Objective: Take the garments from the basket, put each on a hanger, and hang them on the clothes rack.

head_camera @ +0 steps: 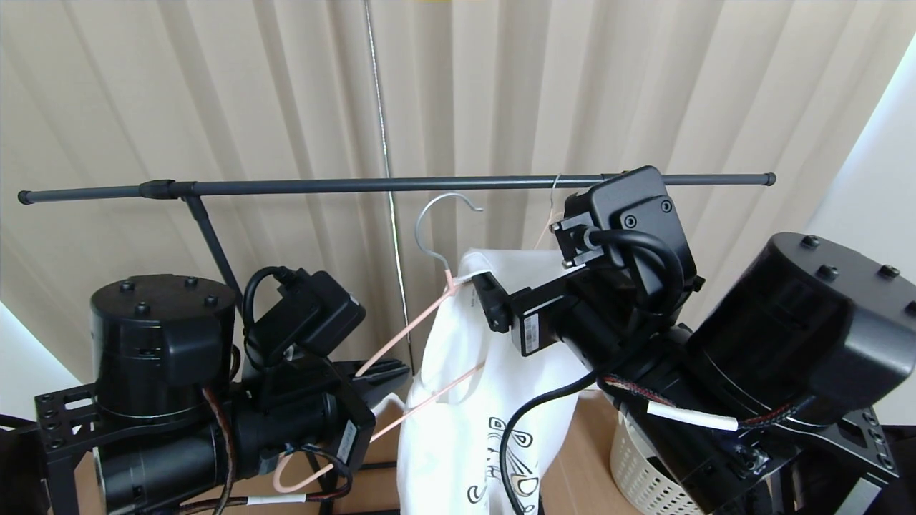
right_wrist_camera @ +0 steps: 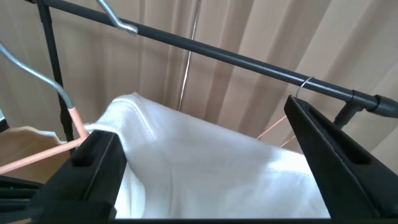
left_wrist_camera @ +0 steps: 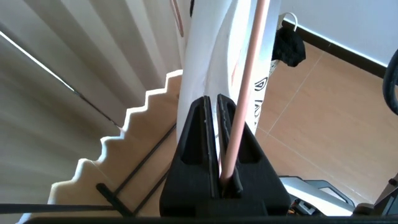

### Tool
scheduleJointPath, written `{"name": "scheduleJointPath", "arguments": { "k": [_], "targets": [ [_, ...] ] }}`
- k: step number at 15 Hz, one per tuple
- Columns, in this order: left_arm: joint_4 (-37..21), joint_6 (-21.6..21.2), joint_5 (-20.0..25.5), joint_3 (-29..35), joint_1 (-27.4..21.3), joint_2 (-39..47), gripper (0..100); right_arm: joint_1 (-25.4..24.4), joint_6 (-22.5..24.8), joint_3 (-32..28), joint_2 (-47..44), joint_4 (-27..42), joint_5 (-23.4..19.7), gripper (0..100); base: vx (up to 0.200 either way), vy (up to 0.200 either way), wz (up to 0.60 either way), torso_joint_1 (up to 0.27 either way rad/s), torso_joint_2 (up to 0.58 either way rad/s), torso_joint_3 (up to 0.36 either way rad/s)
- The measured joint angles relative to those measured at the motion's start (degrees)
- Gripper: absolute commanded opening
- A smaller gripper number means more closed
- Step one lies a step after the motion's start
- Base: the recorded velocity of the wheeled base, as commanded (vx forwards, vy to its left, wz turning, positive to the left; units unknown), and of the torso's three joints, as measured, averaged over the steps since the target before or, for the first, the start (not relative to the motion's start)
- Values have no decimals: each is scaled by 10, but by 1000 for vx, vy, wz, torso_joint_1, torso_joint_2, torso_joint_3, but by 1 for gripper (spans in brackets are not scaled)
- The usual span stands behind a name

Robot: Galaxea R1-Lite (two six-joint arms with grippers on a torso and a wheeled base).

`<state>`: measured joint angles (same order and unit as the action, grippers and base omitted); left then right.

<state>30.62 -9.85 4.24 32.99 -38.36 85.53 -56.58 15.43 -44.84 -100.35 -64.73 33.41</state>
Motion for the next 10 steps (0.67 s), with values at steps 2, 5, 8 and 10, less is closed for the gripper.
{"name": "scheduleJointPath", "arguments": {
  "k": [2, 5, 8, 10],
  "targets": [
    [13, 0, 0, 4, 5, 0, 0, -6, 0, 3, 0, 0, 0, 100, 0, 0, 0, 0, 0, 0],
    [47, 1, 0, -4, 9, 0, 0, -11, 0, 5, 1, 0, 0, 100, 0, 0, 0, 0, 0, 0],
    [51, 1, 0, -6, 16, 0, 0, -11, 1, 8, 4, 4, 0, 100, 0, 0, 0, 0, 0, 0],
    [52, 1, 0, -8, 23, 0, 0, -11, 1, 9, 6, 5, -1, 100, 0, 0, 0, 0, 0, 0]
  ]
}}
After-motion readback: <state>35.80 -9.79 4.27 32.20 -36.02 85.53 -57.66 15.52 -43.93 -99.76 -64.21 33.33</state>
